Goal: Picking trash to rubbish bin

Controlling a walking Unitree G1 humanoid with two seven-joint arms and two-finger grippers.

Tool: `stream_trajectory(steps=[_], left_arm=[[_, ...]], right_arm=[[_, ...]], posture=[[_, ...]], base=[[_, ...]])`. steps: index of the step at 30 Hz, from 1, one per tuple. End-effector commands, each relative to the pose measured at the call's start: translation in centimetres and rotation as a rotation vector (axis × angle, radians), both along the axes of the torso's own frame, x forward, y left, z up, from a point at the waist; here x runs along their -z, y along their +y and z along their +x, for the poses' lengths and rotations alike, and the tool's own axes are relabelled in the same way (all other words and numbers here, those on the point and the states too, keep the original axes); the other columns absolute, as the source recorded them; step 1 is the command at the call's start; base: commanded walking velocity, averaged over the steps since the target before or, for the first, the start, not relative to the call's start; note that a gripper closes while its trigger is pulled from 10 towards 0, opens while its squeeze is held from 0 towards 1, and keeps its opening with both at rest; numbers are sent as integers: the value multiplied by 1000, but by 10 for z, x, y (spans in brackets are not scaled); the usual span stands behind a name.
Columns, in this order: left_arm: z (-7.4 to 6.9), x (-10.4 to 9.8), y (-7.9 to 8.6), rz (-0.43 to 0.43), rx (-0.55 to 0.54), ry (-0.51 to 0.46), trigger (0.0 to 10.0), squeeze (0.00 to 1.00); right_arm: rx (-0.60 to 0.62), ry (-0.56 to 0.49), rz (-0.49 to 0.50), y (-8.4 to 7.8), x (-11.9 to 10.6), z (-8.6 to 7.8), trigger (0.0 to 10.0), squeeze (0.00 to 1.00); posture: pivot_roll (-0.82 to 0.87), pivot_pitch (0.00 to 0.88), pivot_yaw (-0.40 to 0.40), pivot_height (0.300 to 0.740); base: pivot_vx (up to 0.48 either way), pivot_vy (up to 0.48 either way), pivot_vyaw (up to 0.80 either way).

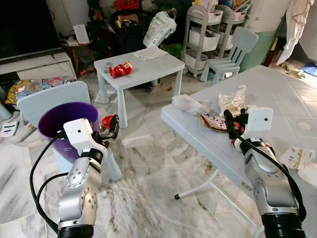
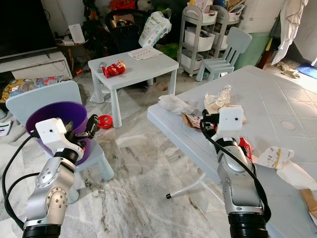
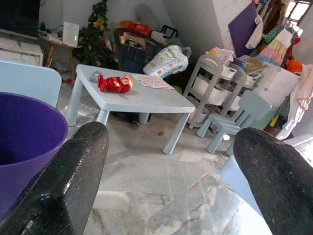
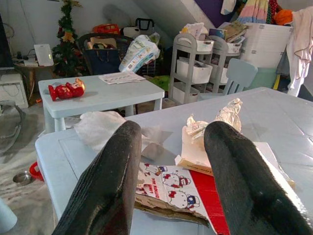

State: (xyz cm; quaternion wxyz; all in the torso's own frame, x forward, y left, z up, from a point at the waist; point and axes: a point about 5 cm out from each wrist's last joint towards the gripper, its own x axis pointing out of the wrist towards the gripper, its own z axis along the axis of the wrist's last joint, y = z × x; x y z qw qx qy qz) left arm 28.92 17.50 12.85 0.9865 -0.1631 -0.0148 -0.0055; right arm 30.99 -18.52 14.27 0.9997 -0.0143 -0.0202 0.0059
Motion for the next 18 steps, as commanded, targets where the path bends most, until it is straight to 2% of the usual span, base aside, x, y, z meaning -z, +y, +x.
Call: stream_trajectory(steps=[1, 12, 18], left_arm=[[3, -3, 0, 2, 4, -3, 10000, 0], [2, 1, -1, -13, 1, 15, 10000, 0], [2, 3, -1, -18, -3, 22, 10000, 0]], right_arm=[[0, -20, -10, -1, -6, 2, 10000, 0], [0, -21, -21, -2, -7, 2, 10000, 0], [-6, -22, -28, -2, -7, 2, 10000, 0]], posture=[[-21, 0, -53, 740], [-28, 0, -55, 740], [-27, 0, -62, 740]], base=[[0, 0, 0], [0, 0, 0], [256, -258, 0]])
